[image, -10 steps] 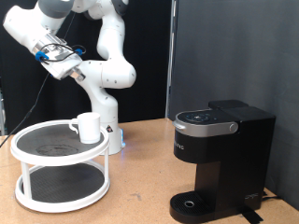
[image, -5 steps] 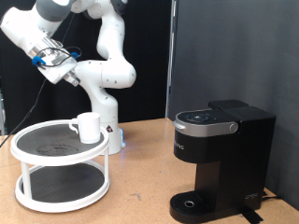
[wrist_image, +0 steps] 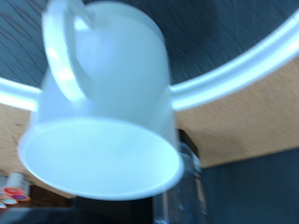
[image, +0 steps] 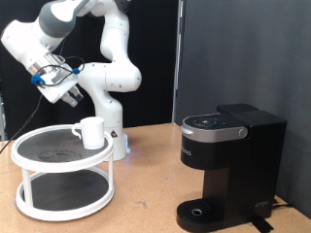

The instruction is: Make a cup of coffee with the keurig machine

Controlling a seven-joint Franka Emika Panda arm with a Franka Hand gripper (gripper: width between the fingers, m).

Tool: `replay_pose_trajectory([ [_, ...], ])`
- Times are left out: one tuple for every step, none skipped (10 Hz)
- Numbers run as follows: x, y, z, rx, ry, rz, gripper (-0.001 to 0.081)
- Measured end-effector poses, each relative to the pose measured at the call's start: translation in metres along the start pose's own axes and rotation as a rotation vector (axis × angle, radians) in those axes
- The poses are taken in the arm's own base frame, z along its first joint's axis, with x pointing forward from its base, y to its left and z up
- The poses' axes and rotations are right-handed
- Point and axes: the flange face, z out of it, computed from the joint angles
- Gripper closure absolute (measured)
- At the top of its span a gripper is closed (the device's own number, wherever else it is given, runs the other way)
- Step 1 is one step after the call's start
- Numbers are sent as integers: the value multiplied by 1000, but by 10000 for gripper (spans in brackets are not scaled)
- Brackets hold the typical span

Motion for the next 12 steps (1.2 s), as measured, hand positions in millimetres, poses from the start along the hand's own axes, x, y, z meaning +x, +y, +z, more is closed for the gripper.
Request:
replay_pose_trajectory([
  [3, -6, 3, 34, -19, -10, 372],
  [6, -11, 6, 56, -36, -19, 235],
  [8, -14, 8, 66, -45, -24, 235],
  [11, -18, 9, 70, -51, -28, 102],
  [12, -21, 12, 68, -52, -30, 80],
  [12, -24, 15, 65, -50, -31, 80],
  [13, -27, 19, 62, -45, -33, 72],
  [14, -29, 22, 59, -38, -33, 72],
  [15, -32, 24, 58, -35, -35, 72],
  [15, -35, 27, 57, -33, -38, 72],
  [15, -37, 31, 54, -36, -46, 72],
  [14, -39, 35, 49, -40, -51, 72],
])
